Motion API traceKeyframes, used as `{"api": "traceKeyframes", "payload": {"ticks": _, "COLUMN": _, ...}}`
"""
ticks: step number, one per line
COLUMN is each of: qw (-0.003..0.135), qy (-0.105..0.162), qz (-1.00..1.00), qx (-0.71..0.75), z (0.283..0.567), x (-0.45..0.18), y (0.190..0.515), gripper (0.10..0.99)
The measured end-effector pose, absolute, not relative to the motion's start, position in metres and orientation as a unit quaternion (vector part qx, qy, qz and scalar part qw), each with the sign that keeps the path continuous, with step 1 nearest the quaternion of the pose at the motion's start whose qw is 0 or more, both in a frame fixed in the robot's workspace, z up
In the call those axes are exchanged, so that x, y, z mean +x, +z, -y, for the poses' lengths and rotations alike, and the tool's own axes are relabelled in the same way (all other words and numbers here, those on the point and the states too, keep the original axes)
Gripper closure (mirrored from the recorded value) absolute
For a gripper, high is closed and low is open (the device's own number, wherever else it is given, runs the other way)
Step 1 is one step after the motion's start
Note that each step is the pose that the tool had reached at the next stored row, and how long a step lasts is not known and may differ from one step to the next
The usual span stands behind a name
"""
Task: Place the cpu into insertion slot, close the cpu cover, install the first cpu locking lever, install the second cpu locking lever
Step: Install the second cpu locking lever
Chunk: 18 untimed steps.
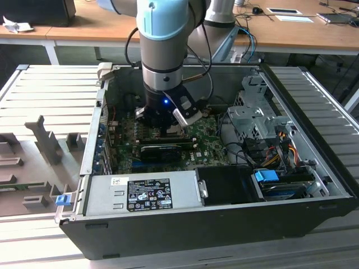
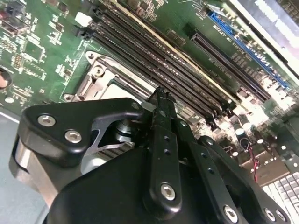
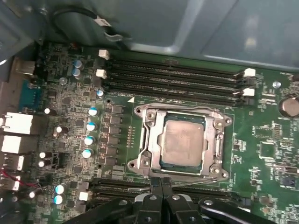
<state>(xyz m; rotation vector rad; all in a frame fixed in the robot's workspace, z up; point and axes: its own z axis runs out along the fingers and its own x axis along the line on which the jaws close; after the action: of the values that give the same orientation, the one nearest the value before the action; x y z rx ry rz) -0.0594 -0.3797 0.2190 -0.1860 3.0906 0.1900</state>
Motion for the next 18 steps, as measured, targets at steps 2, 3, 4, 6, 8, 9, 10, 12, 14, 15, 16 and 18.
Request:
{"api": "traceKeyframes", "payload": {"ticks": 2, "qw": 0.020, "qy": 0.066, "qz": -0.996, "qx": -0.064, "z": 0.380, "x": -0.063, "y": 0.217, "gripper": 0.980}}
{"api": "traceKeyframes", "payload": {"ticks": 3, "qw": 0.020, "qy": 0.068, "qz": -0.995, "qx": -0.064, "z": 0.380, "x": -0.064, "y": 0.217, "gripper": 0.980}}
{"api": "traceKeyframes", "payload": {"ticks": 4, "qw": 0.020, "qy": 0.071, "qz": -0.995, "qx": -0.064, "z": 0.382, "x": -0.064, "y": 0.217, "gripper": 0.980}}
{"api": "traceKeyframes", "payload": {"ticks": 6, "qw": 0.021, "qy": 0.081, "qz": -0.995, "qx": -0.064, "z": 0.385, "x": -0.068, "y": 0.217, "gripper": 0.980}}
{"api": "traceKeyframes", "payload": {"ticks": 8, "qw": 0.021, "qy": 0.085, "qz": -0.994, "qx": -0.064, "z": 0.389, "x": -0.076, "y": 0.216, "gripper": 0.980}}
{"api": "traceKeyframes", "payload": {"ticks": 9, "qw": 0.021, "qy": 0.089, "qz": -0.994, "qx": -0.064, "z": 0.391, "x": -0.078, "y": 0.216, "gripper": 0.980}}
{"api": "traceKeyframes", "payload": {"ticks": 10, "qw": 0.022, "qy": 0.091, "qz": -0.994, "qx": -0.064, "z": 0.392, "x": -0.079, "y": 0.216, "gripper": 0.980}}
{"api": "traceKeyframes", "payload": {"ticks": 12, "qw": 0.022, "qy": 0.096, "qz": -0.993, "qx": -0.064, "z": 0.394, "x": -0.080, "y": 0.215, "gripper": 0.980}}
{"api": "traceKeyframes", "payload": {"ticks": 14, "qw": 0.022, "qy": 0.102, "qz": -0.992, "qx": -0.064, "z": 0.395, "x": -0.080, "y": 0.214, "gripper": 0.980}}
{"api": "traceKeyframes", "payload": {"ticks": 15, "qw": 0.022, "qy": 0.105, "qz": -0.992, "qx": -0.064, "z": 0.395, "x": -0.080, "y": 0.213, "gripper": 0.980}}
{"api": "traceKeyframes", "payload": {"ticks": 16, "qw": 0.023, "qy": 0.113, "qz": -0.991, "qx": -0.064, "z": 0.396, "x": -0.080, "y": 0.212, "gripper": 0.980}}
{"api": "traceKeyframes", "payload": {"ticks": 18, "qw": 0.023, "qy": 0.118, "qz": -0.991, "qx": -0.064, "z": 0.396, "x": -0.080, "y": 0.210, "gripper": 0.980}}
